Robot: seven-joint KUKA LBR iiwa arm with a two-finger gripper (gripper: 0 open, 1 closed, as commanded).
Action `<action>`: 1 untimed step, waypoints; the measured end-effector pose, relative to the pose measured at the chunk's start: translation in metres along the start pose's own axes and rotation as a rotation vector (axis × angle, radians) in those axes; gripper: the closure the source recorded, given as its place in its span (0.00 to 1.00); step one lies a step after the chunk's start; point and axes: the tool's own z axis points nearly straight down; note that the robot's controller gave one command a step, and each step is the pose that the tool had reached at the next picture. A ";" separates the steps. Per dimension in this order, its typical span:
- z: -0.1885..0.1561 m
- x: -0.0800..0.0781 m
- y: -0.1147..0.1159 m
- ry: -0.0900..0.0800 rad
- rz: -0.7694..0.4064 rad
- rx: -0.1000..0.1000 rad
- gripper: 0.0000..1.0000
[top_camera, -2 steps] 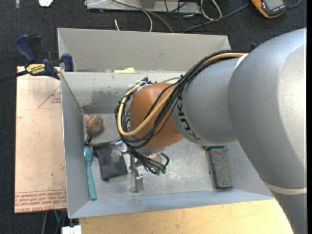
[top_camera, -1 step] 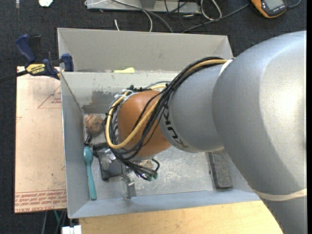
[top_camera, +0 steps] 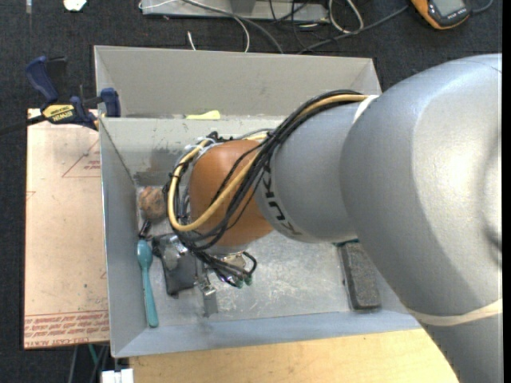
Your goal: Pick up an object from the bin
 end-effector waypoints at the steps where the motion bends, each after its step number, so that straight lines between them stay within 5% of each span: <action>1: 0.012 0.004 -0.007 -0.001 0.039 -0.002 0.00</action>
Offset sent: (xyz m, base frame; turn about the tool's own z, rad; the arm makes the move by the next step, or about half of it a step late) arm 0.0029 -0.0285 -0.0006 0.2404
